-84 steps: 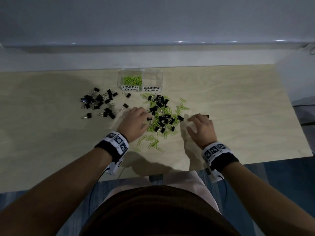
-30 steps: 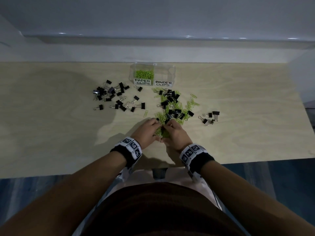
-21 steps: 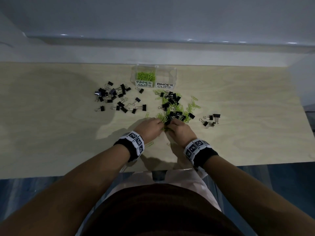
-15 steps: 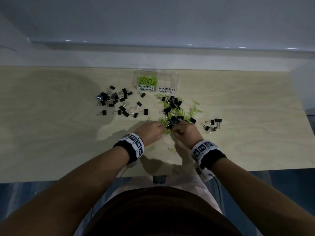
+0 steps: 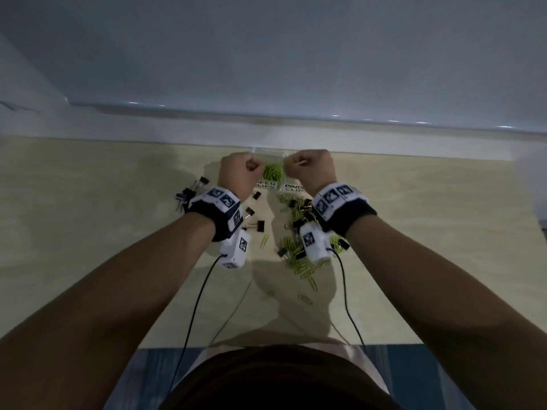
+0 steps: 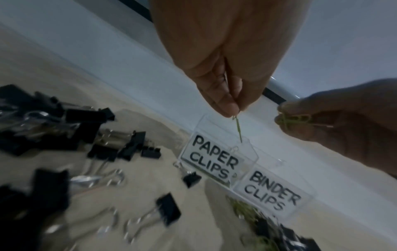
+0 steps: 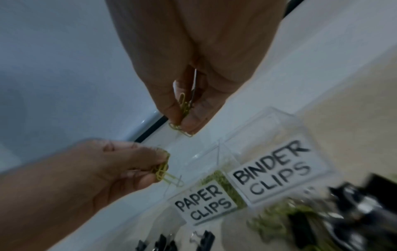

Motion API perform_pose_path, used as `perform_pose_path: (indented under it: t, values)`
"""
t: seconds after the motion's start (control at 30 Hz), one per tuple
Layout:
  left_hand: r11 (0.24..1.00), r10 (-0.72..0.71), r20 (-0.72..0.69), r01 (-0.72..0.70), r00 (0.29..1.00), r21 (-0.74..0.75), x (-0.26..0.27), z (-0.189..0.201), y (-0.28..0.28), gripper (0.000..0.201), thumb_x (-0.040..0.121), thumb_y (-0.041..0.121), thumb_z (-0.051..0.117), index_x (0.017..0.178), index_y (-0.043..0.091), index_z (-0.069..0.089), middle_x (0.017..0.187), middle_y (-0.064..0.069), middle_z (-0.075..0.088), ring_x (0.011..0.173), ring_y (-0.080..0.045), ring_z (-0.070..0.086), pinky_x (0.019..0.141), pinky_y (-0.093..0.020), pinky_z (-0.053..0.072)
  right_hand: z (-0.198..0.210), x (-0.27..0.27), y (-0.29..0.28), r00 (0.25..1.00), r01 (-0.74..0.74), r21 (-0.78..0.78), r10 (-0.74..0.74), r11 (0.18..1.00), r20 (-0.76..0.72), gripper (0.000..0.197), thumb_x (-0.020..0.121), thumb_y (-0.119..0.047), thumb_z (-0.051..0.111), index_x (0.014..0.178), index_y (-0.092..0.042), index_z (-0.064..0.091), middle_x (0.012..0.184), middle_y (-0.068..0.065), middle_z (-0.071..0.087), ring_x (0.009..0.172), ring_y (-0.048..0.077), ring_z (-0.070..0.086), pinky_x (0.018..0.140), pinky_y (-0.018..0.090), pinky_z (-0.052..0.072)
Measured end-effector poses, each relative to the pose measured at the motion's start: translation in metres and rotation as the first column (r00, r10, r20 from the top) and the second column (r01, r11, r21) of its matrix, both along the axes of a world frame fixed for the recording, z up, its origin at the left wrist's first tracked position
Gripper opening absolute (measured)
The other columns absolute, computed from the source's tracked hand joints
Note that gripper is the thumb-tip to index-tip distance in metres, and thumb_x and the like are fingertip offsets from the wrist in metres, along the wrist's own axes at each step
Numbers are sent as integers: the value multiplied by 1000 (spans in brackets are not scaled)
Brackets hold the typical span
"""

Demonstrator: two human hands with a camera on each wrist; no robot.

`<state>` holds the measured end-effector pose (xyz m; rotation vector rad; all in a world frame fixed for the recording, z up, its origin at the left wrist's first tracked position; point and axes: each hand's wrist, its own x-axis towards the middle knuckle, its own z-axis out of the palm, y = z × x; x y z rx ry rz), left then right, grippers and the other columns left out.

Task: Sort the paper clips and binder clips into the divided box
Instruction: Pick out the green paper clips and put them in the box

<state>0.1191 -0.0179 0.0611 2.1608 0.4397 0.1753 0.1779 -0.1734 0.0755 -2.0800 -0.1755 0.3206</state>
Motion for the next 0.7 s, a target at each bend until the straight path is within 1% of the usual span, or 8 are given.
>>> perform_pose_path:
  t: [0.07,0.17,0.27,0.37,0.43,0.53,0.6,0.7]
  values:
    - [998,7,-49,-4,999,60,16,-1,3,13,80,12,66,88,4,73,83,-13,73,72,-20,66,72,-27,55,-1,15,22,998,4,-94,2,996,56,5,79,-11,69,78,-9,74,78,7,73,68,13,66,68,25,56]
    - [992,-43,-142,59,989,115,26,-4,5,14,80,14,65,86,3,72,84,-15,72,79,-27,67,77,-34,55,-4,27,41,990,-104,-278,126,955,60,9,80,-9,69,86,-5,73,88,10,73,78,17,66,76,24,54]
    - [973,-121,-158,149,980,175,18,-3,4,20,83,14,63,96,2,70,92,-17,71,86,-28,67,83,-37,54,-4,26,39,959,-227,-391,274,892,68,19,81,-13,67,98,-4,71,100,12,72,91,23,66,87,34,54]
    - [918,-273,-137,301,952,260,-11,-2,-9,16,89,13,56,96,6,68,95,-11,69,82,-22,63,77,-31,51,-5,1,13,895,-304,-407,404,862,188,19,82,-2,57,96,-4,71,95,15,72,85,28,67,83,41,54]
    - [867,-411,-200,449,889,214,-39,-7,-25,13,90,14,55,96,11,67,101,-6,66,81,-15,59,79,-27,49,-12,-25,-13,878,-357,-400,449,844,164,19,83,2,54,88,-4,71,88,14,71,76,25,66,77,39,56]
    - [714,-609,-346,683,714,154,-73,-27,-45,26,88,19,60,114,19,63,124,0,57,104,-15,55,96,-30,44,-33,-65,-56,869,-419,-432,491,799,65,17,82,-1,57,83,-8,72,84,7,68,69,18,60,71,39,56]
    - [615,-670,-419,775,613,150,-85,-41,-52,37,89,17,58,126,18,56,131,-1,51,116,-18,49,102,-35,41,-49,-88,-78,857,-436,-445,512,782,61,18,80,-3,60,88,-13,72,88,3,66,73,17,60,72,39,56]
    - [549,-702,-413,810,580,205,-93,-51,-57,40,89,14,56,129,15,52,128,-3,53,117,-20,46,100,-35,40,-64,-107,-92,824,-467,-469,562,749,77,30,76,1,61,102,-12,69,102,5,65,90,24,62,81,35,55]
